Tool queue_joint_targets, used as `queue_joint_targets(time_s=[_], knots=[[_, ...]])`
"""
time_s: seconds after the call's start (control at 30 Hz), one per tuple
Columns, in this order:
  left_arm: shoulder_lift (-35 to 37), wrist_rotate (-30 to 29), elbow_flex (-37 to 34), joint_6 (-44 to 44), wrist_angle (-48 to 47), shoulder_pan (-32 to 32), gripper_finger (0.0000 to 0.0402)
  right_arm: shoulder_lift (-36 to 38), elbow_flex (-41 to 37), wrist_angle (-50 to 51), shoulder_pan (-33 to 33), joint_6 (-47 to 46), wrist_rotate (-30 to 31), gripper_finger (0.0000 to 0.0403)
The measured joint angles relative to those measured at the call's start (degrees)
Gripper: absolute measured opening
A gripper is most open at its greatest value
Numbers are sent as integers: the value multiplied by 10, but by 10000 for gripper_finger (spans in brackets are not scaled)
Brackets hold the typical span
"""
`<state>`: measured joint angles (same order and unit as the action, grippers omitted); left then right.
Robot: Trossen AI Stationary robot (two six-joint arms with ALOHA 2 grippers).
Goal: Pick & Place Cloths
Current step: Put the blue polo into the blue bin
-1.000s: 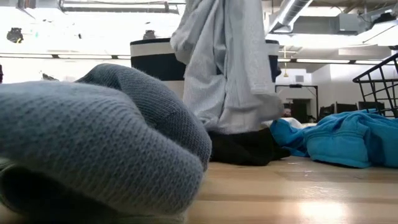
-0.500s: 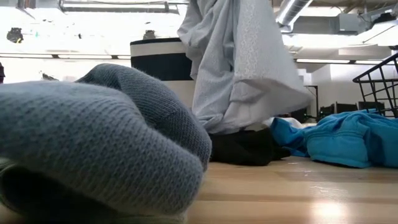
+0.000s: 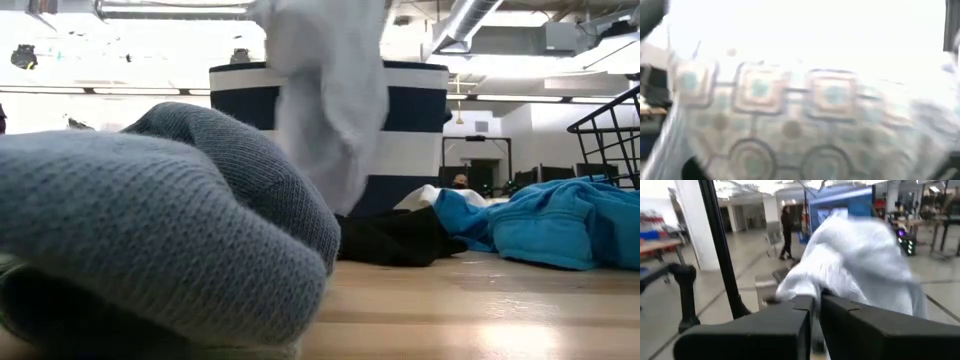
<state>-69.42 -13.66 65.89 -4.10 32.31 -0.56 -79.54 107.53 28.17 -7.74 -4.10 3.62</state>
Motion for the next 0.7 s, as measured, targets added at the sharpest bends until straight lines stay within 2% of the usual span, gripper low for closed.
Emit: queue_joint_targets(time_s=[0.17,0.33,0.53,0.7], knots=[[44,-5,0,10,0,0,2,3,0,120,-32,27,102,62],[70,-4,0,10,5,0,2,-52,0,179,-42,47,172,143],[75,7,0,9,27,-8,1,-149,-1,182,-14,55,172,267],[76,17,18,9,33,-35,1,-211,-1,91,17,62,158,340]])
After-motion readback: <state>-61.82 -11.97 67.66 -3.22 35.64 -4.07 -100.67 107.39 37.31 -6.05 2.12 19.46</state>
